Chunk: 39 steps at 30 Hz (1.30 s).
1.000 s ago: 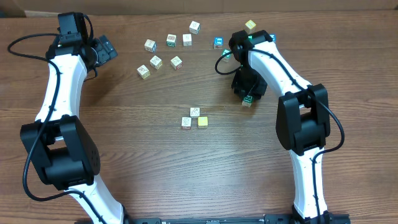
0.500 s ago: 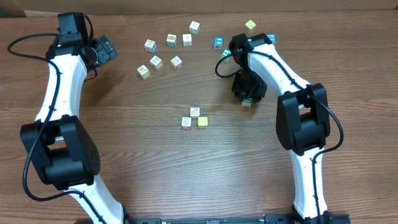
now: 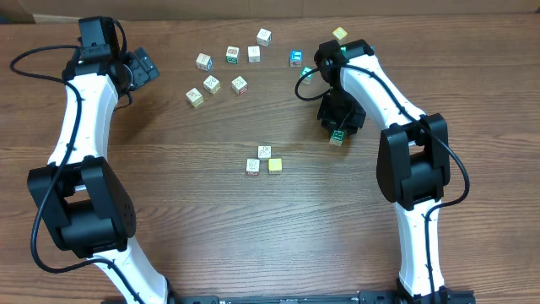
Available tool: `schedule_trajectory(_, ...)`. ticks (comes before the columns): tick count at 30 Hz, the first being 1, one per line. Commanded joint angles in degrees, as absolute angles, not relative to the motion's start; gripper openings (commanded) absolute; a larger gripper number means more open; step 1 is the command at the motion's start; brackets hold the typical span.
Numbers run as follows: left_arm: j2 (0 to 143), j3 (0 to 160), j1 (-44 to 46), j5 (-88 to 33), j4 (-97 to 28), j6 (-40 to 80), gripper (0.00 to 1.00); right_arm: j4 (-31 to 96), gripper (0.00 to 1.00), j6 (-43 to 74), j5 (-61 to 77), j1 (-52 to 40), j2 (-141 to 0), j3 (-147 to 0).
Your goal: Form a circle
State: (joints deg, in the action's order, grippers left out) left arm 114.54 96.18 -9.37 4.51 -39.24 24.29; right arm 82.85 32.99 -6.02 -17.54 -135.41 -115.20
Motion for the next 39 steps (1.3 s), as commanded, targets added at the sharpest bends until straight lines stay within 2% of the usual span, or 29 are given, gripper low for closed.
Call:
schedule_trajectory(1, 113.9, 96.8, -9.0, 4.4, -39.2, 24.4, 1.0, 83.0, 0.38, 33.0, -5.7, -17.3, -135.5, -116.5)
schedule_trajectory(6, 113.9, 96.8, -9.0, 4.4, -39.2, 24.4, 1.0, 81.8, 0.41, 33.0, -5.7, -17.3, -135.5, -114.3)
schedule_trajectory(11, 113.9, 96.8, -9.0, 4.4, -39.2, 24.4, 1.0, 80.5, 0.35, 32.8, -5.2, -17.1, -135.4, -113.6)
schedule_trajectory(14, 113.9, 96.8, -9.0, 4.4, -39.2, 24.4, 1.0, 80.2, 0.36, 32.8, -3.4, -16.6, -134.7, -113.7)
schedule_trajectory(17, 113.9, 96.8, -9.0, 4.4, -39.2, 24.4, 1.0, 80.8, 0.43, 32.5, -2.9, -16.1, -134.1, -113.7)
schedule_trajectory(22, 113.9, 96.8, -9.0, 4.4, -39.2, 24.4, 1.0, 81.3, 0.62, 30.8, -1.1, -15.2, -134.1, -113.7)
schedule_trajectory(24, 113.9, 96.8, -9.0, 4.4, -39.2, 24.4, 1.0, 81.4, 0.64, 30.8, -0.7, -14.9, -134.1, -113.7)
schedule_trajectory(25, 113.9, 96.8, -9.0, 4.4, -39.2, 24.4, 1.0, 81.4, 0.62, 30.8, -0.3, -14.9, -134.1, -113.7)
schedule_trajectory(29, 113.9, 96.8, -9.0, 4.4, -39.2, 24.4, 1.0, 81.3, 0.38, 30.8, -0.3, -14.9, -134.1, -113.7)
schedule_trajectory(31, 113.9, 96.8, -9.0, 4.4, -39.2, 24.4, 0.99, 81.3, 0.32, 30.9, -0.3, -14.9, -134.1, -113.7)
schedule_trajectory(39, 113.9, 96.8, -9.0, 4.4, -39.2, 24.4, 0.99, 81.4, 0.25, 30.9, -0.3, -15.1, -134.1, -113.7)
